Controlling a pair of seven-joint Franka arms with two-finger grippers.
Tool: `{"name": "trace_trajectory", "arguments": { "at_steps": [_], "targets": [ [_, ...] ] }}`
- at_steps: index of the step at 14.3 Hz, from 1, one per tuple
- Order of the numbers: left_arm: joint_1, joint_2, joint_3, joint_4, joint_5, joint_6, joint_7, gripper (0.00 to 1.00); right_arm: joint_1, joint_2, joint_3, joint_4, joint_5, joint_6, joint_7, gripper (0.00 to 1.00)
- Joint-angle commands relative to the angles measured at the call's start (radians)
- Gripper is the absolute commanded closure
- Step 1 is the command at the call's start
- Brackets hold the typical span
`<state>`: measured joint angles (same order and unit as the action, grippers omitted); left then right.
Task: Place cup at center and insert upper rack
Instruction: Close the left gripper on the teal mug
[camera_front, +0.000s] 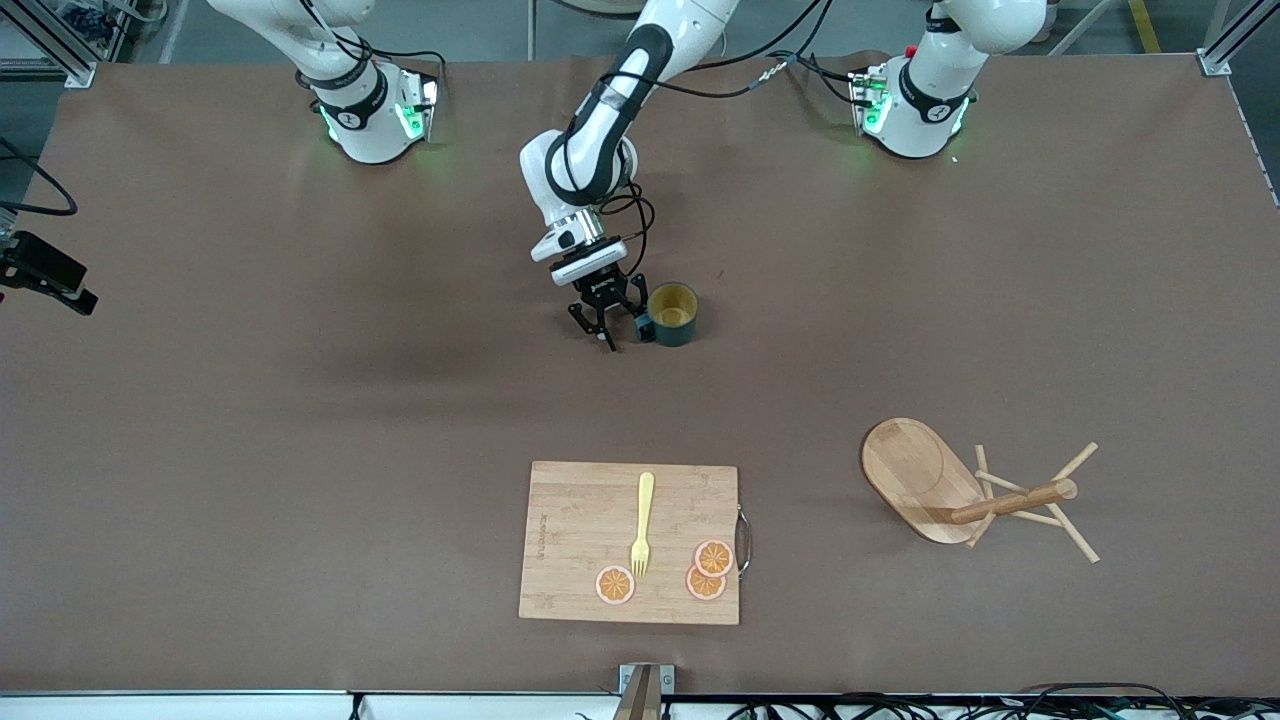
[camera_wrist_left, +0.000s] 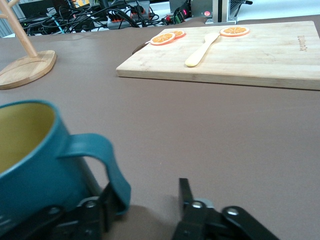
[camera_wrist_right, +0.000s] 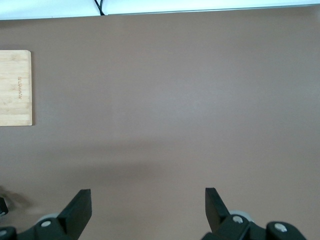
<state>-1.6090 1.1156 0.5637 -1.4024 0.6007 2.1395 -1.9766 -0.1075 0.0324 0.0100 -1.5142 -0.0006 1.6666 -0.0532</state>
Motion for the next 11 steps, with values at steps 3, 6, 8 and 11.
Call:
{"name": "trace_trajectory", "arguments": {
  "at_steps": [3, 6, 8, 11],
  "targets": [
    [0.001, 0.004, 0.008, 0.008, 0.021, 0.013, -0.036, 0.67, 0.002, -0.023, 0.002, -0.026, -0.018, 0.012, -0.005, 0.00],
    [0.003, -0.002, 0.010, 0.008, 0.021, 0.013, -0.045, 0.78, 0.002, -0.023, 0.002, -0.026, -0.018, 0.013, -0.007, 0.00],
    [0.004, -0.007, 0.010, 0.010, 0.018, 0.013, -0.048, 0.89, 0.003, -0.023, 0.002, -0.026, -0.018, 0.012, -0.005, 0.00],
    [0.006, -0.022, 0.012, 0.010, 0.018, 0.013, -0.079, 1.00, 0.003, -0.023, 0.002, -0.026, -0.018, 0.013, -0.005, 0.00]
  ]
}}
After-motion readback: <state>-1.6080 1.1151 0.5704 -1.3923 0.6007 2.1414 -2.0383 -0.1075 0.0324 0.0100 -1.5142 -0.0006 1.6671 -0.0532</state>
